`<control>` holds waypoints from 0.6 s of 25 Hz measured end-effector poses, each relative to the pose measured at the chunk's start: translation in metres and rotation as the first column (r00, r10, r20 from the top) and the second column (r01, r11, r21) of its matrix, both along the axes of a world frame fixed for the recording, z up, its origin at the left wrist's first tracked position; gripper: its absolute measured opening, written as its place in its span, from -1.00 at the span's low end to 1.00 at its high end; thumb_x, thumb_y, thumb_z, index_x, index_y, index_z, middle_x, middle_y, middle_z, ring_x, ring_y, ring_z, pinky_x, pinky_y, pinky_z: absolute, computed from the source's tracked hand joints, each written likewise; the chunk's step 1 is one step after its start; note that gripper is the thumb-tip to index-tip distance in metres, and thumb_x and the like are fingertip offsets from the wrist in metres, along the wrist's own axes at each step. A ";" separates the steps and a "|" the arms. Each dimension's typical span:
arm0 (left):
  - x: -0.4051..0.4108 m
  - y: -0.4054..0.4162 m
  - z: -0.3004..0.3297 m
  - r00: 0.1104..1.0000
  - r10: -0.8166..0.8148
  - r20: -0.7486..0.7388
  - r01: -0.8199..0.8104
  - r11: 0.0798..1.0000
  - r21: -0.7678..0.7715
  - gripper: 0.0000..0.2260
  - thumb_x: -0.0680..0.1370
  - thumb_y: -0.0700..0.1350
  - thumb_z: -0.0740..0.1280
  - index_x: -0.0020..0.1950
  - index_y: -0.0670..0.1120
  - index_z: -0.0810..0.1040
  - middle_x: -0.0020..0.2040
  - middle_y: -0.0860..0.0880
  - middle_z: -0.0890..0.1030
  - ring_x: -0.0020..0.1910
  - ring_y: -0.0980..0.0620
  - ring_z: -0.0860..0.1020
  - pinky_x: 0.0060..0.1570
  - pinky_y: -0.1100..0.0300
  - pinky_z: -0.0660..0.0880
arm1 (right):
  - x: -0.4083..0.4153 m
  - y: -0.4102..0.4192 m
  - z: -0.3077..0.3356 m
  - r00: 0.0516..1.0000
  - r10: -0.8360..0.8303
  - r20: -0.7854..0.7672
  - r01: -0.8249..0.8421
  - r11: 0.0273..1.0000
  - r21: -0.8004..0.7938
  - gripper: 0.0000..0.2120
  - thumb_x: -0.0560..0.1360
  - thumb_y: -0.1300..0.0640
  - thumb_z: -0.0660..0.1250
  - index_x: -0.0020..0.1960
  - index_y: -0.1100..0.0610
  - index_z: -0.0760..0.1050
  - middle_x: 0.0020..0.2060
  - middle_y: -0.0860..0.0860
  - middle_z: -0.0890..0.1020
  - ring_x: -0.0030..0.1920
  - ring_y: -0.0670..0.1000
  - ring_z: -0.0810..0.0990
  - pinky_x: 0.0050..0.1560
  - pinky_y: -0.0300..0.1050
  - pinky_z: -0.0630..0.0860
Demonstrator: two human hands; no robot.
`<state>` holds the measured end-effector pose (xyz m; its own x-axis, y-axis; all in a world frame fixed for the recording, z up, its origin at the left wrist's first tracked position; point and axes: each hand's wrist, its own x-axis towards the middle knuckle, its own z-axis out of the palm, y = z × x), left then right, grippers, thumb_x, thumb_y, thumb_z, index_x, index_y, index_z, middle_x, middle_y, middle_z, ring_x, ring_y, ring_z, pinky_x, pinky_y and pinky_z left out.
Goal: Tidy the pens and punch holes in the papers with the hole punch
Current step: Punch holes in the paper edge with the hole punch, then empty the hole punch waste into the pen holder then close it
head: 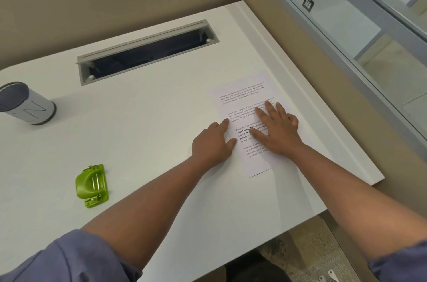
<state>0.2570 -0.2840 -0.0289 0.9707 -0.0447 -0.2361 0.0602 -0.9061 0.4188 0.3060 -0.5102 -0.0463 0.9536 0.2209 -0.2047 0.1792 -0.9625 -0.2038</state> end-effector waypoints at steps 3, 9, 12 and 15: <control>0.001 0.002 0.005 0.999 0.019 -0.028 -0.021 0.998 -0.063 -0.35 0.57 0.26 0.23 0.60 0.13 0.13 0.10 0.07 0.53 0.09 -0.02 0.55 -0.10 0.07 0.47 | 0.000 0.007 0.007 1.000 -0.024 0.008 0.024 0.998 0.059 -0.22 0.49 -0.44 0.01 0.62 -0.14 0.04 0.66 -0.01 0.00 0.64 0.06 -0.13 0.49 0.18 -0.05; -0.023 0.046 0.021 0.994 0.109 -0.001 -0.107 0.975 -0.195 -0.54 0.57 0.14 0.33 0.45 0.08 0.42 -0.03 0.18 0.62 0.04 0.07 0.57 -0.07 0.11 0.49 | -0.023 0.064 0.027 0.998 0.051 0.025 -0.054 0.986 0.160 -0.28 0.52 -0.35 0.10 0.61 -0.12 0.10 0.65 -0.03 0.07 0.64 0.04 -0.08 0.48 0.15 -0.05; -0.048 0.091 0.035 0.987 0.148 0.059 -0.130 0.961 -0.242 -0.67 0.58 0.06 0.35 0.34 0.06 0.53 0.03 0.14 0.64 0.09 0.03 0.59 0.07 0.06 0.53 | -0.045 0.118 0.033 0.989 0.150 0.007 -0.148 0.966 0.214 -0.31 0.56 -0.28 0.21 0.61 -0.11 0.11 0.64 -0.04 0.10 0.63 0.02 -0.06 0.49 0.17 -0.03; -0.080 0.137 0.045 0.963 0.222 0.154 -0.187 0.960 -0.209 -0.72 0.57 0.00 0.37 0.27 0.03 0.60 0.14 0.08 0.65 0.17 -0.04 0.57 0.20 0.02 0.46 | -0.069 0.177 0.039 0.958 0.284 -0.037 -0.267 0.933 0.243 -0.28 0.55 -0.27 0.24 0.62 -0.10 0.09 0.64 -0.05 0.10 0.63 0.01 -0.04 0.51 0.16 -0.01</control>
